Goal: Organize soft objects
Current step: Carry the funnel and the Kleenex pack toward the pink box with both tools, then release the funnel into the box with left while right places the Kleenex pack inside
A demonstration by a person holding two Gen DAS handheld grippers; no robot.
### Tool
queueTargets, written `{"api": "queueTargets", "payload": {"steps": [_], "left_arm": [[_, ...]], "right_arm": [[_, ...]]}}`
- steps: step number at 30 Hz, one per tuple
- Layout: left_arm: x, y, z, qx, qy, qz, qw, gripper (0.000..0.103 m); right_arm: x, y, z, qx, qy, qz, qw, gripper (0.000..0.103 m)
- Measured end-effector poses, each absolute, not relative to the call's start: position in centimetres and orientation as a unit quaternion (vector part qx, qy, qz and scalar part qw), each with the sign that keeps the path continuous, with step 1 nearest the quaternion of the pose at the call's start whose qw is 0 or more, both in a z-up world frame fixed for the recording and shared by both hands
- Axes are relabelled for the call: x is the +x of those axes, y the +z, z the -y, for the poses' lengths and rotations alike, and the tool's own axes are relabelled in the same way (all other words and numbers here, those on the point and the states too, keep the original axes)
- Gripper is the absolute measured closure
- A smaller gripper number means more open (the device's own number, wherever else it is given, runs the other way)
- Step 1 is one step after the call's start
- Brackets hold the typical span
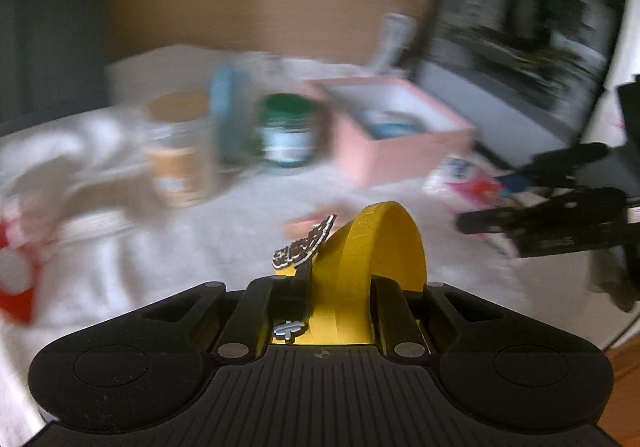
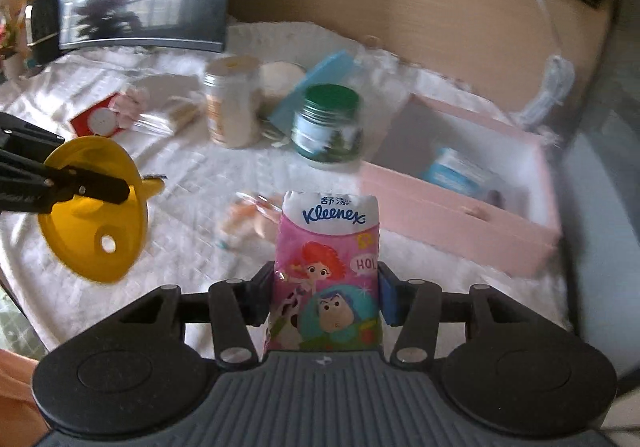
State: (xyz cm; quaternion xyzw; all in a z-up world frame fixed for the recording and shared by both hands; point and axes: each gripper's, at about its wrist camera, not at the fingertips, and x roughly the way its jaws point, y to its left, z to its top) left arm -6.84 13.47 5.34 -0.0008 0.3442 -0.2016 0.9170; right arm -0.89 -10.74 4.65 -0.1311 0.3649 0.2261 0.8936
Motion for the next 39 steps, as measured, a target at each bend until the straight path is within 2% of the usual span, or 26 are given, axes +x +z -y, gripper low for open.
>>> {"api": "queueTargets", "payload": {"steps": [10, 16, 19, 23, 27, 29, 35, 39], "left_arm": [[-1.3, 8.6, -7.2, 0.006, -0.310, -0.293, 0.904, 0.089], [5.7, 13.3, -4.7, 0.021, -0.313, -0.223, 0.923, 0.089], [10.7, 14.4, -3.6, 0.003, -0.298, -0.215, 0.930, 0.086], [16.8, 12.4, -2.8, -0.093, -0.299, -0.243, 0.918, 0.082], [19.9, 6.8, 0.8, -0.009, -0.252, -0.331, 0.909, 0.082], [20.5, 4.8, 1.4, 0.003, -0.251, -0.371, 0.894, 0.077], [19.3, 7.4, -2.5, -0.116, -0.255, -0.301, 0.912, 0.077], [18.8, 8.5, -3.1, -0.144, -0.265, -0.289, 0.908, 0.073]], "right_arm": [[-1.8, 7.0, 16.3, -0.106, 0.126, -0.347, 0.923, 0.053], [-0.7, 10.3, 18.0, -0.085, 0.095, -0.304, 0.944, 0.052], [0.3, 10.9, 18.3, -0.075, 0.082, -0.295, 0.949, 0.052], [1.1, 10.3, 18.3, -0.076, 0.068, -0.303, 0.948, 0.052], [1.2, 8.8, 18.8, -0.080, 0.058, -0.330, 0.939, 0.052], [1.1, 8.3, 19.1, -0.081, 0.051, -0.341, 0.935, 0.052], [2.3, 7.8, 19.0, -0.079, 0.054, -0.352, 0.931, 0.052], [4.8, 8.7, 18.0, -0.085, 0.070, -0.335, 0.936, 0.052]]}}
